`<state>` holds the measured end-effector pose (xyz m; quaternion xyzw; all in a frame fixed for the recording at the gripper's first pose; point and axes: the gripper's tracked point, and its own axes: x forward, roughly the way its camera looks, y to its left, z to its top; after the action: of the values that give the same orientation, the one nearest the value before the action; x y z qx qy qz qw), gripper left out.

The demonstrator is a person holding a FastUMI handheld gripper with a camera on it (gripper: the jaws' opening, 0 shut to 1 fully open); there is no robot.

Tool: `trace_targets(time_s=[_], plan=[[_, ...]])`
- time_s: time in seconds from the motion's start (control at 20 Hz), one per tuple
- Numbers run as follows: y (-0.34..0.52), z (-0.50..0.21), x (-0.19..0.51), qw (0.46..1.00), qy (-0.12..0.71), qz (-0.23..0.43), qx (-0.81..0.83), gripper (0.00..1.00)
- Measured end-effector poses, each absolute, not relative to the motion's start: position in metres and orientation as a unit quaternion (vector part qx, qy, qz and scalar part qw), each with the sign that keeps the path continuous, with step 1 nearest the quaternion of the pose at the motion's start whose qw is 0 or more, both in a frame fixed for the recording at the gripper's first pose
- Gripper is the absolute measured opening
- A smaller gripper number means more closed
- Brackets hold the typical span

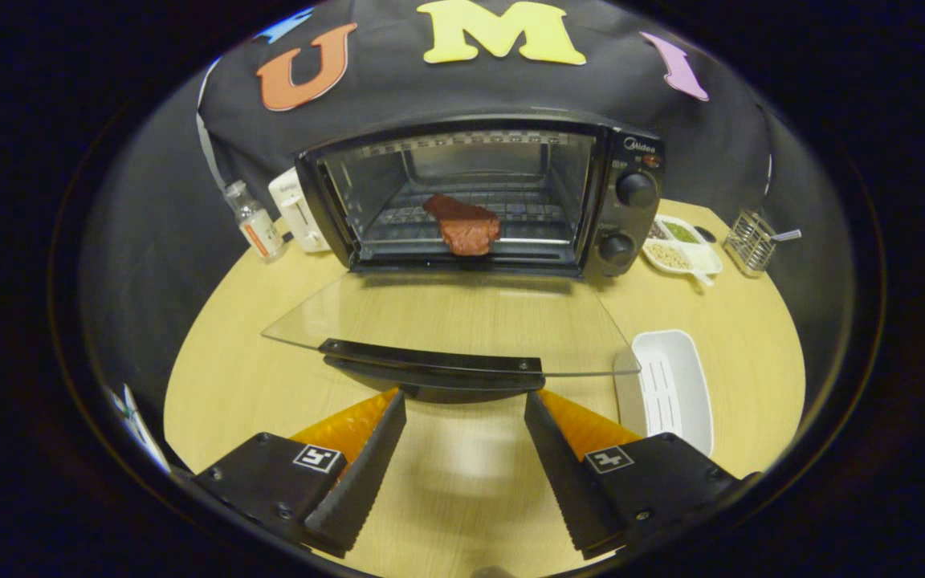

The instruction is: Open the toaster oven, put the food inside, and close the toaster oven door.

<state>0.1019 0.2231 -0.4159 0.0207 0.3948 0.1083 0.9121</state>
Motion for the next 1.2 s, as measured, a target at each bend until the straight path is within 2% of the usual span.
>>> trace_targets(time_s=[0.7,1.2], plan=[[0.231,-0.311,0.189,0.944,0.312,0.099,0.04,0.99],[0.222,-0.31,0.191,0.946,0.307,0.09,0.044,0.96]])
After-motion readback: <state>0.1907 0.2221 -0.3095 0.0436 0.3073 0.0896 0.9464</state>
